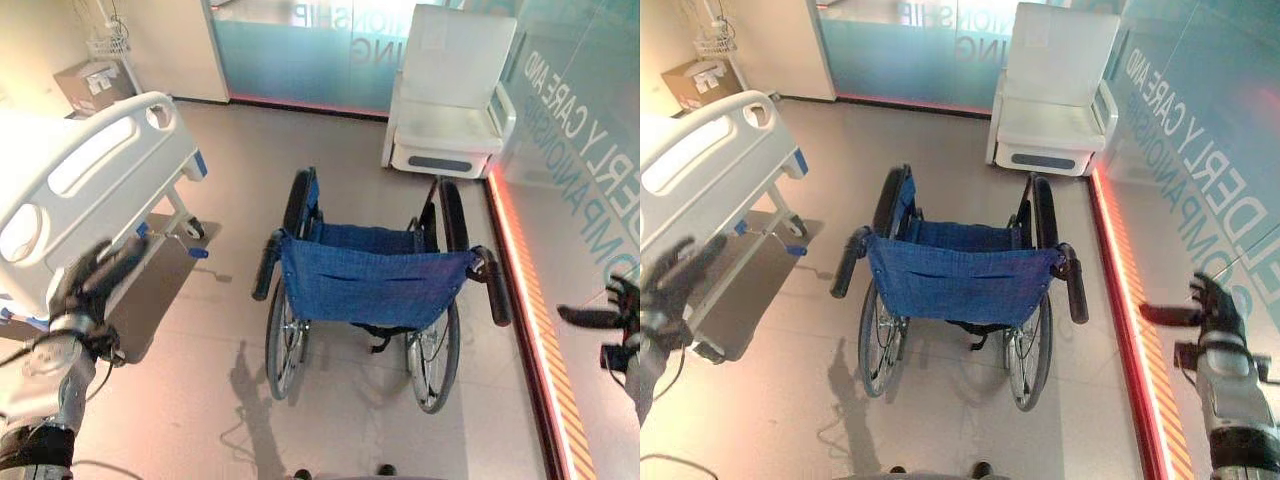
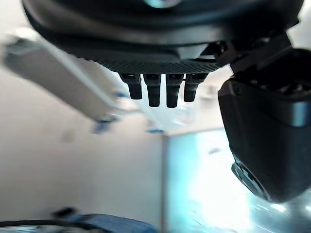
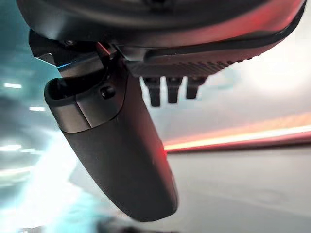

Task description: Push the wheelchair next to the bed

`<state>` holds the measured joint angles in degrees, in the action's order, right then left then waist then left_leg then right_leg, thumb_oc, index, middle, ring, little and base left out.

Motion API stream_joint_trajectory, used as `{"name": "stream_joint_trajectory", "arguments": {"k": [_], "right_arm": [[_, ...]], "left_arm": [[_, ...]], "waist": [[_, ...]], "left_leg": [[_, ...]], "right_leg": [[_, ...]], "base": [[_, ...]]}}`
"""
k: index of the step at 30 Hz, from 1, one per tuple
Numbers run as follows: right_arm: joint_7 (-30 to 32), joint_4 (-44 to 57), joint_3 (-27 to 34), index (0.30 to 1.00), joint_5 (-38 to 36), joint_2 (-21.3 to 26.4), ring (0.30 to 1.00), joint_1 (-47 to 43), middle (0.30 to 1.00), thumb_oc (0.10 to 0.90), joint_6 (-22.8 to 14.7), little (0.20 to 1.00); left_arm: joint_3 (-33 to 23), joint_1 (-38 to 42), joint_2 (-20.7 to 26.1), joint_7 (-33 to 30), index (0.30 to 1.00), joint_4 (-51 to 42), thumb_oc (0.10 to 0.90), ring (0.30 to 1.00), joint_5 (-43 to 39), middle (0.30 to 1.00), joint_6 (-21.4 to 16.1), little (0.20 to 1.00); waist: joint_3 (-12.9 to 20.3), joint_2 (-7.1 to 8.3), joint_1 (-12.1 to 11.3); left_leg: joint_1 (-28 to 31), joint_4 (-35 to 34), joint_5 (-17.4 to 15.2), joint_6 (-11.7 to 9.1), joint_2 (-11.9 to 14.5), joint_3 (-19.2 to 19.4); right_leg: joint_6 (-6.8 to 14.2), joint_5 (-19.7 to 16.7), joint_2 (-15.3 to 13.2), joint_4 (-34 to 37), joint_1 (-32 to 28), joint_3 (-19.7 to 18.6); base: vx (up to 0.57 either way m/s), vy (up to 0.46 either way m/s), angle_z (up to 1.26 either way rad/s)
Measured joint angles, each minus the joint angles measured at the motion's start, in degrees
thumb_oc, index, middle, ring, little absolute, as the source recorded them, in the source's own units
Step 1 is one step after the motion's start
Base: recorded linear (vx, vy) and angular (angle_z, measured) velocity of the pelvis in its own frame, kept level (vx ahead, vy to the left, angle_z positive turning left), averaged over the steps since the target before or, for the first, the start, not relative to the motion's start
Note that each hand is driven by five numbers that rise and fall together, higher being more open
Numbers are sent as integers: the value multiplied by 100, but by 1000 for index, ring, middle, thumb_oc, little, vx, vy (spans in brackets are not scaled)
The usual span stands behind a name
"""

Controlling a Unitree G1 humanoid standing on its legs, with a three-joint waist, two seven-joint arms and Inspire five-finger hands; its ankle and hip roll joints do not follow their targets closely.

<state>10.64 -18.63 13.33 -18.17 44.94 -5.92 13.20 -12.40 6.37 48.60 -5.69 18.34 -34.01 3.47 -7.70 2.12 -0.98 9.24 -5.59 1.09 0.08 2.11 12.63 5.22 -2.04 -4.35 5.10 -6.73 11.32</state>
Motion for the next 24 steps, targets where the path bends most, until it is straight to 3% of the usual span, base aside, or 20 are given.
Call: {"name": "stream_joint_trajectory", "arguments": {"k": [6, 11, 15, 20, 24], "right_arm": [[203, 999, -5, 900, -42, 4, 900, -241, 900, 800, -102, 900], [175, 1314, -27, 900, -451, -73, 900, -294, 900, 800, -311, 900], [158, 1665, -73, 900, -760, -318, 900, -299, 900, 800, -398, 900], [-33, 1866, -249, 900, -1304, -570, 900, -298, 900, 800, -412, 900], [-420, 1908, -396, 900, -2110, -803, 900, -233, 900, 800, -110, 900]], "left_arm": [[3, 294, 327, -202, 900, -713, 800, 900, 832, 900, -508, 900], [21, 325, 271, 309, 900, -1305, 800, 900, 337, 900, -629, 900], [220, 325, 125, 875, 900, -1763, 800, 900, -149, 900, -465, 900], [662, 324, 53, 1226, 900, -1948, 800, 900, -163, 900, -129, 900], [783, 302, -190, 1381, 900, -1948, 800, 900, -72, 900, 133, 900]], "waist": [[-41, -25, 9], [-61, -53, -19], [-68, -65, -16], [-78, -81, 16], [-80, -85, 28]], "left_leg": [[0, 15, -1, 0, -1, 2], [4, 18, -1, 0, -2, 2], [4, 37, 0, 0, -1, 5], [6, 38, 0, 0, -2, 13], [7, 38, 0, 0, -1, 20]], "right_leg": [[0, 1, 0, 0, 2, -5], [0, 0, 0, 2, -2, -1], [0, 0, 1, 1, 1, -1], [0, -1, 3, 1, 6, -10], [0, 0, 5, 1, 11, -14]], "base": [[6, 0, 0], [8, 0, 0], [0, 0, 0], [0, 0, 0], [0, 0, 0]]}}
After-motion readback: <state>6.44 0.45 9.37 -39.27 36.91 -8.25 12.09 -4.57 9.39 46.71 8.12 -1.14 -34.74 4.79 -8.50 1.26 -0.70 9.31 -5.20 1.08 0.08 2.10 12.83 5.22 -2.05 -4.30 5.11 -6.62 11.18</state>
